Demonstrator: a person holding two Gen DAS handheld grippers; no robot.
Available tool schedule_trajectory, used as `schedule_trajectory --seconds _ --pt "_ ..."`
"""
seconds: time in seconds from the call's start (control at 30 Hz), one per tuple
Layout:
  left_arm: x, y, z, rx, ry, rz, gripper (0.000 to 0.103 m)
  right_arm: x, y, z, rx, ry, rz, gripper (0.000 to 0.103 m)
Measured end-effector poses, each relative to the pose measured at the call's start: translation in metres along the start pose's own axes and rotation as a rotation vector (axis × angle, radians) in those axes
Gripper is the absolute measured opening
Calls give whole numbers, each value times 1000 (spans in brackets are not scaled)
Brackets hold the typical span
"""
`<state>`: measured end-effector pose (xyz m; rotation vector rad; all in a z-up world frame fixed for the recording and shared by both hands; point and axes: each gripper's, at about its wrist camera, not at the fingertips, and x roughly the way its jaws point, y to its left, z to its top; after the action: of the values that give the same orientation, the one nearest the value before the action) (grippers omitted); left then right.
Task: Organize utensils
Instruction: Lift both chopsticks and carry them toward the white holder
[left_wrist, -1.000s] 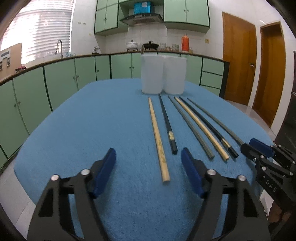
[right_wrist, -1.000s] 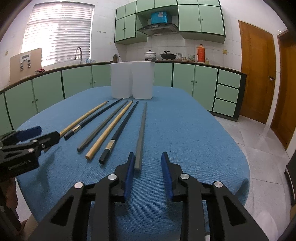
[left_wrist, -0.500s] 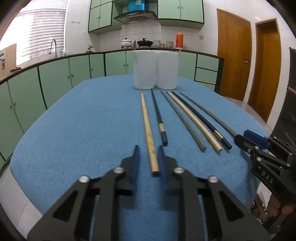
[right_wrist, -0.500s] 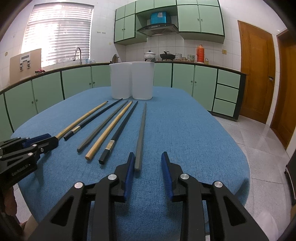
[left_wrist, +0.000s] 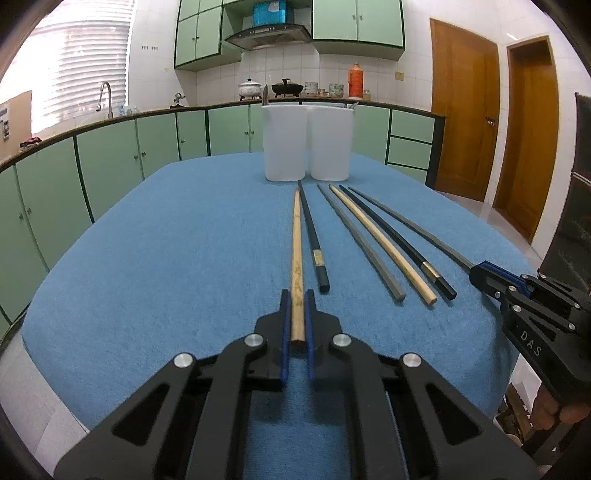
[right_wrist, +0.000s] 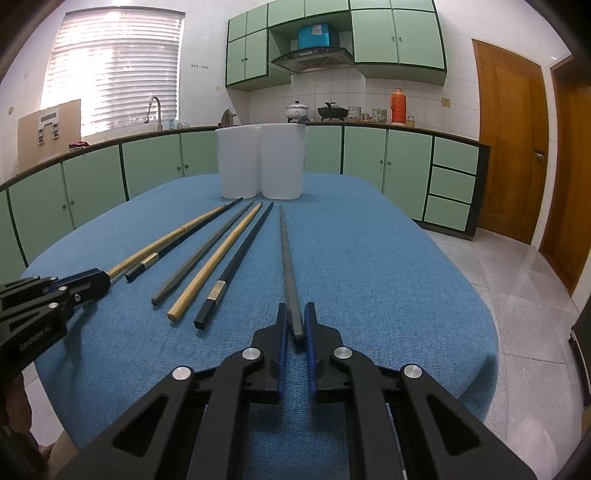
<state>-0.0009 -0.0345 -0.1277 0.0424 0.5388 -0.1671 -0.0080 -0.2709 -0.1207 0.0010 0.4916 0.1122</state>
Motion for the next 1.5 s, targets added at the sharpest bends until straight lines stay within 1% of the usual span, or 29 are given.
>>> schedule_trajectory --seconds 0.17,0.3,0.4,0.7,0.93,1.13,1.27,1.5 --pt "-6 2 5 3 -25 8 6 -1 -1 4 15 -3 8 8" --pt "-15 7 15 -1 -59 16 6 -9 -3 15 22 -38 7 6" --pt "-26 12 27 0 -111 28 6 -17 -5 26 24 -74 6 6" --pt "-45 22 66 -9 -215 52 6 -35 -12 64 27 -149 22 6" --pt "-51 29 100 -23 -279 28 6 -42 -16 99 55 -200 65 6" --pt "-53 32 132 -33 -324 1 6 -38 -24 135 104 -199 123 6" --pt "-51 34 151 -40 -340 -14 6 -35 -26 156 115 -201 139 6" --pt "-41 36 176 -59 -338 -56 6 -28 -23 187 103 -198 151 6"
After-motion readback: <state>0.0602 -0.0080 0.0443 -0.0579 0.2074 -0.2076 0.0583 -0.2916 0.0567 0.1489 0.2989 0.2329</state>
